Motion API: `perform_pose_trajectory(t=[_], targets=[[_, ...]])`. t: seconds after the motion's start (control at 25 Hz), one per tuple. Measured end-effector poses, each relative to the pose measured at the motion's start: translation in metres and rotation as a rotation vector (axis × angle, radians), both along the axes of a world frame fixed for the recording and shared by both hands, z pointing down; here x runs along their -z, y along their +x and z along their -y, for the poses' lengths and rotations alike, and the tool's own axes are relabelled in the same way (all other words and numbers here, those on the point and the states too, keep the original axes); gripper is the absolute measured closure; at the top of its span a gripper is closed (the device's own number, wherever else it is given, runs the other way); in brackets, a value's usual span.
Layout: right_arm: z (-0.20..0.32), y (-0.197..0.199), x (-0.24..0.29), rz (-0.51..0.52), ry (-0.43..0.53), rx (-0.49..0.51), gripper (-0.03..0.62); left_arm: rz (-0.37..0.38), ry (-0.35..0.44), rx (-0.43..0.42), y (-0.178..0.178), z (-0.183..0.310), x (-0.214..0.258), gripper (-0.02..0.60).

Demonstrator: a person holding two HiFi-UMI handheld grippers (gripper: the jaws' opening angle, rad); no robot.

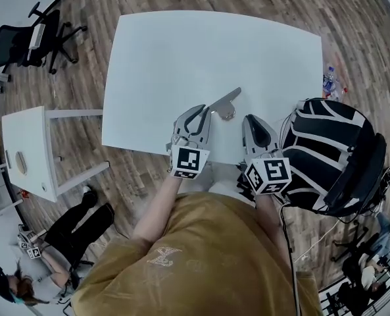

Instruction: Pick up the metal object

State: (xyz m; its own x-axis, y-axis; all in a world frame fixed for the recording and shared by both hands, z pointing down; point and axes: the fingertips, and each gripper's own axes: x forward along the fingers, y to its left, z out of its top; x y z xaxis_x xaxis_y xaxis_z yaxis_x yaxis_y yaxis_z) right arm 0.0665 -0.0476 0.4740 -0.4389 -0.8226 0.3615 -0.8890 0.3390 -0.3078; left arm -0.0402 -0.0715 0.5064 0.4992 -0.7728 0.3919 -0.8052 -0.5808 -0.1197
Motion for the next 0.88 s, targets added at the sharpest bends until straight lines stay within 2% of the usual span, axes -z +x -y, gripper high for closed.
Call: perform_pose_trajectory(t=[0.32,0.56,0.88], targets=[[0.001,-0.018,-0.065,0.122,-0.208,0.013,0.577,0.007,-0.018,0.004,-0.003,-0.004,-0.012,0.566],[0.000,-0.021,-0.099,0.284,-0.352,-0.041,0.540,-0.005,-0.026,0.018,-0.009,-0.001,-0.012,0.566],[0.005,-0.030,-0.129,0.390,-0.460,-0.090,0.539,-0.027,-0.003,0.030,-0.013,0.003,-0.005,0.568]])
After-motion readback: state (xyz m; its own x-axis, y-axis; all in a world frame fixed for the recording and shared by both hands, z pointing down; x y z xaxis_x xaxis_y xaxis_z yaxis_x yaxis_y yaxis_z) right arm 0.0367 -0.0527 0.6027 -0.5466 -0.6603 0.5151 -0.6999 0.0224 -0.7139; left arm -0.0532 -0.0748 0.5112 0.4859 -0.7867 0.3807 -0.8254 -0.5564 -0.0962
